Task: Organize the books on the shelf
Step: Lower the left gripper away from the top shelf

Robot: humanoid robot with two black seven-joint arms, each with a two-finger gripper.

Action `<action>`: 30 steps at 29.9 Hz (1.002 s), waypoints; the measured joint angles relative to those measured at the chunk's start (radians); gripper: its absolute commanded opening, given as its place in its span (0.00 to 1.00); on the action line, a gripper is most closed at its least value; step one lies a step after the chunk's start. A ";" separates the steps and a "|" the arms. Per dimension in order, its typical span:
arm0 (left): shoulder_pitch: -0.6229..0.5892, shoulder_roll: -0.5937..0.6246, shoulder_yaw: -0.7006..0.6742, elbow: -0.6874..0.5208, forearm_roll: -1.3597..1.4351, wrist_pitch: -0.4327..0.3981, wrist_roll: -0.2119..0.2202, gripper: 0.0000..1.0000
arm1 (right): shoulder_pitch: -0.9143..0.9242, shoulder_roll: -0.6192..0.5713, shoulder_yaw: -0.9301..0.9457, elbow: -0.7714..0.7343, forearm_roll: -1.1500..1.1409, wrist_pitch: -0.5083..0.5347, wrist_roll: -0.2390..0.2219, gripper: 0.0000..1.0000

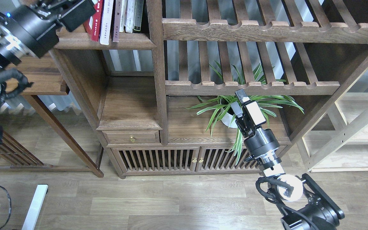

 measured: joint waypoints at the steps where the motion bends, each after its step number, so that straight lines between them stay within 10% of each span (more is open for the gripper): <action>1: 0.011 -0.007 0.000 -0.003 -0.011 -0.022 -0.002 0.96 | 0.000 -0.001 0.000 0.004 0.000 0.000 0.000 0.99; 19: 0.306 -0.143 0.002 0.059 -0.231 -0.133 -0.235 0.96 | 0.000 0.012 -0.035 0.022 -0.009 0.000 0.000 1.00; 30: 0.486 -0.201 0.103 0.078 -0.234 -0.133 -0.241 0.98 | -0.006 0.025 -0.049 0.022 -0.014 0.000 0.001 1.00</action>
